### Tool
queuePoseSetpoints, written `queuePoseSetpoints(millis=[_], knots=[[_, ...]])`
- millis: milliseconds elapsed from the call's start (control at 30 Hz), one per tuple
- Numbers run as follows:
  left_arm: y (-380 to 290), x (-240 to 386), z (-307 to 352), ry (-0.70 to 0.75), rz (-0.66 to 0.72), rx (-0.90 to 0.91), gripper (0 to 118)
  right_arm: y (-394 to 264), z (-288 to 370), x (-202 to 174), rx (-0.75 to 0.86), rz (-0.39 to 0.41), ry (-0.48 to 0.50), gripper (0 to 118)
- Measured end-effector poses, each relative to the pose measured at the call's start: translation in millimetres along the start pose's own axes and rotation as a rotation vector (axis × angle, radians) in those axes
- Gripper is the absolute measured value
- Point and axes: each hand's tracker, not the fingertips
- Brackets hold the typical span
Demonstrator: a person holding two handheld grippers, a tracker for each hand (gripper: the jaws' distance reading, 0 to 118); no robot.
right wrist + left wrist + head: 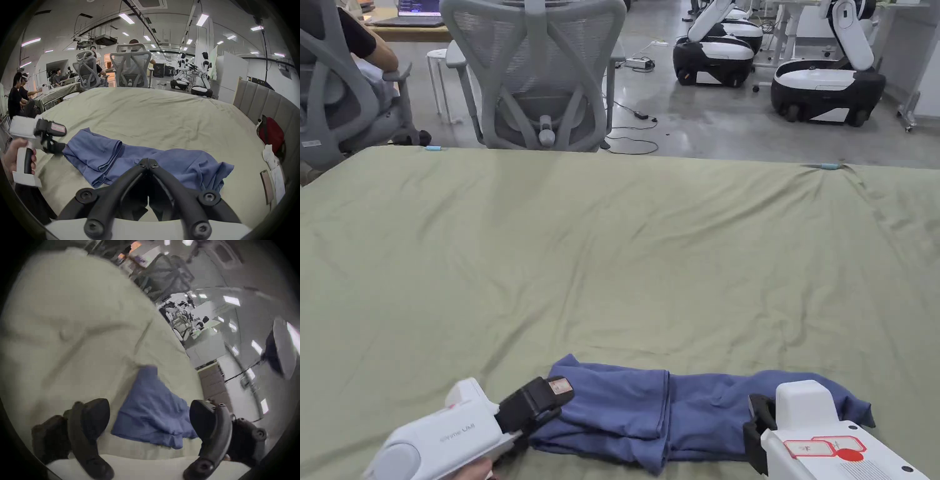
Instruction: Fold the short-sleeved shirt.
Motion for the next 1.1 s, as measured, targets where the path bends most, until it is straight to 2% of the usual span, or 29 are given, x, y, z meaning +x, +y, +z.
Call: queuePoseSetpoints(millis=[67, 100, 133, 167, 200, 267, 333, 500, 567, 667, 733, 933, 1100], knots=[[-7.2, -13.4, -13.9, -0.159, 0.085, -0.017, 96, -1.4, 3.6, 2.5, -0.002, -0.01, -0.014, 0], [-8.9, -12.9, -22.1, -0.198, 0.109, -0.011, 90, -1.5, 4.4, 4.4, -0.005, -0.016, -0.015, 0], [-9.0, -11.2, -30.2, -0.21, 0.13, -0.002, 75, -1.1, 4.5, 5.9, -0.012, -0.019, -0.02, 0], [-9.5, -9.2, -34.9, -0.203, 0.136, 0.03, 44, -0.7, 5.0, 7.0, -0.018, -0.016, -0.026, 0], [-10.1, -8.6, -42.0, -0.159, 0.156, 0.047, 19, -0.3, 6.3, 8.1, -0.02, -0.012, -0.035, 0], [-14.7, -6.0, -49.8, -0.03, 0.123, 0.077, 19, 0.7, 9.6, 11.2, -0.02, -0.019, -0.049, 0], [-14.4, -2.1, -37.7, -0.083, 0.098, 0.102, 19, 1.9, 12.7, 12.7, -0.023, -0.023, -0.055, 0], [12.5, 9.1, 10.0, 0.101, -0.133, 0.272, 18, 6.6, 15.1, 6.9, -0.024, -0.01, -0.074, 0], [28.6, 5.6, 31.4, 0.194, -0.169, 0.327, 18, 6.9, 15.0, -0.3, -0.021, -0.005, -0.069, 0], [45.4, 6.5, 45.5, 0.351, -0.223, 0.32, 18, 5.0, 15.0, -9.8, -0.015, -0.004, -0.05, 0], [39.2, 22.6, 47.3, 0.373, -0.295, 0.333, 18, 2.5, 16.0, -12.5, -0.016, -0.005, -0.038, 0], [-31.8, 116.5, -2.7, 0.454, -0.712, 0.313, 18, -5.6, 29.7, 5.3, -0.008, -0.014, -0.05, 0], [-106.7, 169.3, -76.1, 0.429, -0.99, 0.215, 17, -14.7, 42.5, 31.2, 0.004, -0.021, -0.081, 0]])
